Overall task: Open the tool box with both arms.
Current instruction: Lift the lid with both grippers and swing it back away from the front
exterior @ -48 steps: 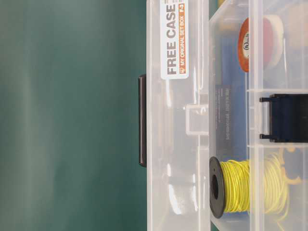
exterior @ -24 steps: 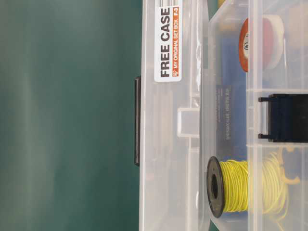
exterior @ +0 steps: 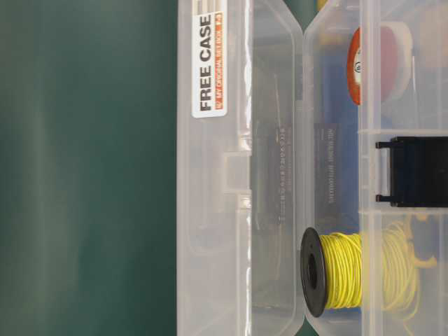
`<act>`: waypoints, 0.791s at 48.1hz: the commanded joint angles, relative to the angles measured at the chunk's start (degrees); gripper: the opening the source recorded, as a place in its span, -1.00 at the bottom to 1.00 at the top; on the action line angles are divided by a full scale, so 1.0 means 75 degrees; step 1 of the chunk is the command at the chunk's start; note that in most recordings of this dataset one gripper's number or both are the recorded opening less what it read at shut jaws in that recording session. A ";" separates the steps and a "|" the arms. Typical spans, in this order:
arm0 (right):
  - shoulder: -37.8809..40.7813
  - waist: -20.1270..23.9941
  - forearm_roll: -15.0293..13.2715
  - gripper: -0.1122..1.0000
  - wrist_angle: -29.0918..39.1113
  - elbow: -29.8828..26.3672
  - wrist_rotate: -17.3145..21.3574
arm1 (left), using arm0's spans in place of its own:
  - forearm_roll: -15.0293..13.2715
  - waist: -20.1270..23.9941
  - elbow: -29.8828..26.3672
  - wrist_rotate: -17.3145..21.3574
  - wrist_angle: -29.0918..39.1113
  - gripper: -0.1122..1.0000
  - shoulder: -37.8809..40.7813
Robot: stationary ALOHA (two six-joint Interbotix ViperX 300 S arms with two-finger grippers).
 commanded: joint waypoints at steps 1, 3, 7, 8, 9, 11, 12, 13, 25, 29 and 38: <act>-0.0023 -0.0035 0.0023 0.72 -0.0527 -0.0645 0.0035 | -0.0023 0.0000 -0.0527 -0.0023 -0.0340 0.87 0.0023; -0.0023 -0.0129 0.0035 0.72 -0.0551 -0.0645 0.0035 | -0.0023 0.0035 -0.0527 -0.0023 -0.0375 0.87 0.0023; -0.0023 -0.0281 0.0035 0.72 -0.0574 -0.0645 0.0035 | -0.0023 0.0117 -0.0527 -0.0023 -0.0422 0.87 0.0023; -0.0023 -0.0328 0.0035 0.72 -0.0586 -0.0645 0.0035 | -0.0023 0.0129 -0.0527 -0.0023 -0.0434 0.87 0.0023; -0.0023 -0.0375 0.0035 0.72 -0.0586 -0.0645 0.0035 | -0.0023 0.0152 -0.0539 -0.0023 -0.0434 0.87 0.0023; -0.0023 -0.0445 0.0035 0.72 -0.0609 -0.0656 0.0023 | -0.0023 0.0187 -0.0539 -0.0023 -0.0457 0.87 0.0023; -0.0023 -0.0480 0.0035 0.72 -0.0633 -0.0656 0.0023 | -0.0023 0.0211 -0.0539 -0.0023 -0.0457 0.87 0.0023; -0.0023 -0.0527 0.0035 0.72 -0.0656 -0.0656 0.0035 | -0.0023 0.0223 -0.0551 -0.0023 -0.0457 0.87 0.0023; 0.0035 -0.0902 0.0023 0.72 -0.0879 -0.0691 0.0035 | -0.0023 0.0609 -0.0586 -0.0012 -0.0586 0.87 0.0035; 0.0082 -0.0984 0.0035 0.72 -0.0902 -0.0703 0.0023 | -0.0023 0.0773 -0.0586 -0.0023 -0.0691 0.87 0.0047; 0.0152 -0.1160 0.0035 0.72 -0.1043 -0.0727 0.0035 | -0.0023 0.1008 -0.0621 -0.0023 -0.0809 0.87 0.0047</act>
